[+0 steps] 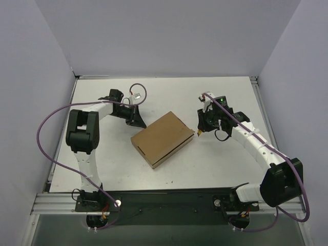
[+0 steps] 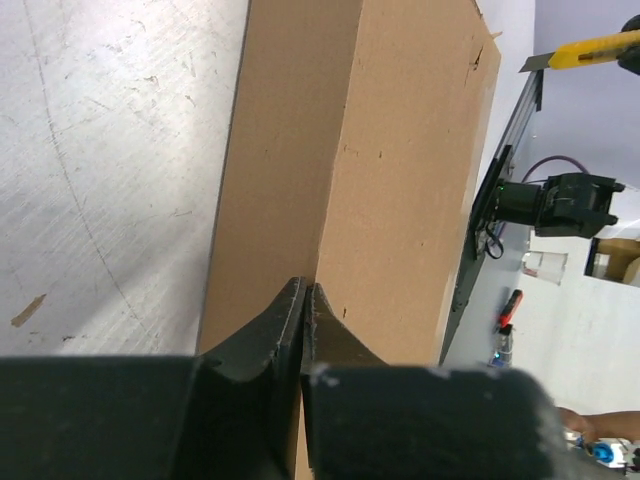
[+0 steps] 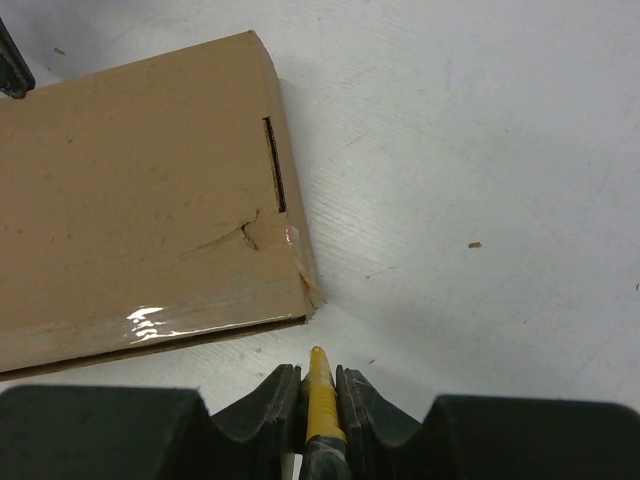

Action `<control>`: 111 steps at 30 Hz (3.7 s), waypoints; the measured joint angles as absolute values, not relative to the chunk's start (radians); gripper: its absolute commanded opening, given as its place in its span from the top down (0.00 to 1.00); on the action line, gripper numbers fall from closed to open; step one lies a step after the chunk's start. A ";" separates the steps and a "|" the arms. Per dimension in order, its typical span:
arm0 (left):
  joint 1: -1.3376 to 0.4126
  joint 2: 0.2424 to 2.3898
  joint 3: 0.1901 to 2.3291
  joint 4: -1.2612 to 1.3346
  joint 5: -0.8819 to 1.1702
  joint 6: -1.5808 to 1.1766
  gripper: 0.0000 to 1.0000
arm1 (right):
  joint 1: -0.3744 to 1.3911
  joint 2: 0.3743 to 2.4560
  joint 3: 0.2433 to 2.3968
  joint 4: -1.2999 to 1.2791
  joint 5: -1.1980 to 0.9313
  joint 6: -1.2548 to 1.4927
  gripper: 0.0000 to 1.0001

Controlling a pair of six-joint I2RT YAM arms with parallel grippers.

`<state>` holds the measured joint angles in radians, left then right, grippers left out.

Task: Unpack the express box

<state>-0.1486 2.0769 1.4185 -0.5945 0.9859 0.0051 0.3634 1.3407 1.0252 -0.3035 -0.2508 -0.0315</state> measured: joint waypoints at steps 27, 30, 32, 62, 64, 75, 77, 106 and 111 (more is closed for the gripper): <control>-0.103 2.155 1.494 -0.669 1.026 0.012 1.00 | 0.354 1.423 1.131 -0.323 -0.251 -0.054 1.00; -0.096 2.165 1.516 -0.682 1.011 0.023 1.00 | 0.354 1.423 1.134 -0.325 -0.251 -0.054 1.00; -0.090 2.172 1.528 -0.685 1.002 0.032 1.00 | 0.354 1.423 1.134 -0.328 -0.252 -0.055 1.00; -0.131 2.120 1.353 -0.662 0.857 0.054 0.69 | 0.508 1.805 1.462 -0.267 -0.279 -0.091 1.00; -0.108 2.095 1.352 -0.666 0.832 0.052 0.65 | 0.476 1.805 1.483 -0.288 -0.287 -0.096 1.00; 0.030 1.957 1.587 -0.659 0.986 0.027 0.66 | 0.394 1.672 1.665 -0.400 -0.435 -0.186 1.00; 0.012 1.938 1.613 -0.607 1.050 -0.019 0.66 | 0.453 1.624 1.700 -0.400 -0.483 -0.212 1.00; -0.124 1.966 1.557 -0.535 1.179 -0.142 0.71 | 0.807 1.634 1.681 -0.394 -0.519 -0.315 1.00; -0.130 1.957 1.529 -0.487 1.183 -0.181 0.73 | 0.775 1.641 1.699 -0.393 -0.444 -0.281 1.00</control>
<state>-0.1299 1.9572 1.5291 -0.4866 1.1828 -0.1806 0.7746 1.6409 1.6989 -0.3935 -0.4442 -0.2813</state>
